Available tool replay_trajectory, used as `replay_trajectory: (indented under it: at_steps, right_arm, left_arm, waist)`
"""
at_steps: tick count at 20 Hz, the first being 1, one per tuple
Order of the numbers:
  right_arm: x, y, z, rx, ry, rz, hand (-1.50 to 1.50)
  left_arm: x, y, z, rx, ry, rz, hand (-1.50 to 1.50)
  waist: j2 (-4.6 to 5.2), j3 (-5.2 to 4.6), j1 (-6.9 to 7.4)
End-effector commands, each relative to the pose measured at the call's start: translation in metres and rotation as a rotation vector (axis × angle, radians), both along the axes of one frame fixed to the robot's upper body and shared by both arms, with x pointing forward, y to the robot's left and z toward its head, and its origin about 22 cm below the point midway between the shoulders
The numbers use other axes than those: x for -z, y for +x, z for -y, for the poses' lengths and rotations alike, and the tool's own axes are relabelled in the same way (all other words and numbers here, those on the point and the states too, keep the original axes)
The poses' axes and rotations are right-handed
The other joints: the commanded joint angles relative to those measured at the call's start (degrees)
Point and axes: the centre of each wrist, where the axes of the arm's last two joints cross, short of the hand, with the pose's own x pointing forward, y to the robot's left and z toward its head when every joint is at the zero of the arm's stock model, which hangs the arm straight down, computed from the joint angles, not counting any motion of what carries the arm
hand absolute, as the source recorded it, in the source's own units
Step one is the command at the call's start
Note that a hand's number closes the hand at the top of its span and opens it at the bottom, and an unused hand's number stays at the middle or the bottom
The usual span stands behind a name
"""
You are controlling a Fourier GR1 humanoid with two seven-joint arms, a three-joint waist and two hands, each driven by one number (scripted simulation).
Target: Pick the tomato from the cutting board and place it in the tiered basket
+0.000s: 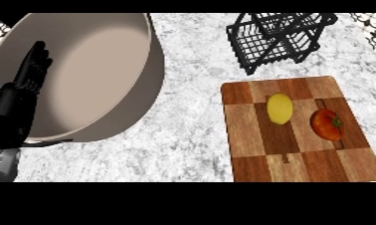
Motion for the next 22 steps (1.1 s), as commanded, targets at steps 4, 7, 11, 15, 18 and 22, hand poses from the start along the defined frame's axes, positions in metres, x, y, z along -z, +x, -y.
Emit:
replay_trajectory:
  at_steps: [4,7,11,15,18,22]
  right_arm:
    - [-0.054,0.028,0.006,-0.124,-0.158,-0.125,-1.5]
    - [-0.054,0.038,-0.005,-0.112,-0.158,-0.173,-1.5]
    - [-0.045,0.046,-0.009,-0.128,-0.163,-0.281,-1.5]
    - [-0.037,0.059,-0.017,-0.171,-0.185,-0.351,-1.5]
    - [-0.025,0.058,-0.033,-0.202,-0.22,-0.401,-1.5]
    - [-0.027,0.066,-0.035,-0.229,-0.248,-0.428,-1.5]
  left_arm:
    - [0.054,0.0,0.006,-0.024,0.031,-0.128,0.0]
    - [0.043,0.012,-0.009,-0.03,0.036,-0.135,0.0]
    - [0.054,0.002,-0.001,-0.018,0.018,-0.142,0.0]
    - [0.052,0.008,0.001,-0.007,0.018,-0.125,0.0]
    - [0.061,0.009,0.003,-0.029,0.024,-0.145,0.0]
    - [0.051,0.012,-0.008,-0.013,0.011,-0.134,0.0]
  waist:
    - [1.34,-1.35,1.47]
    - [1.22,-1.39,1.08]
    - [1.07,-1.37,1.76]
    - [1.2,-1.3,2.09]
    - [1.18,-1.35,0.77]
    - [1.16,-1.3,1.4]
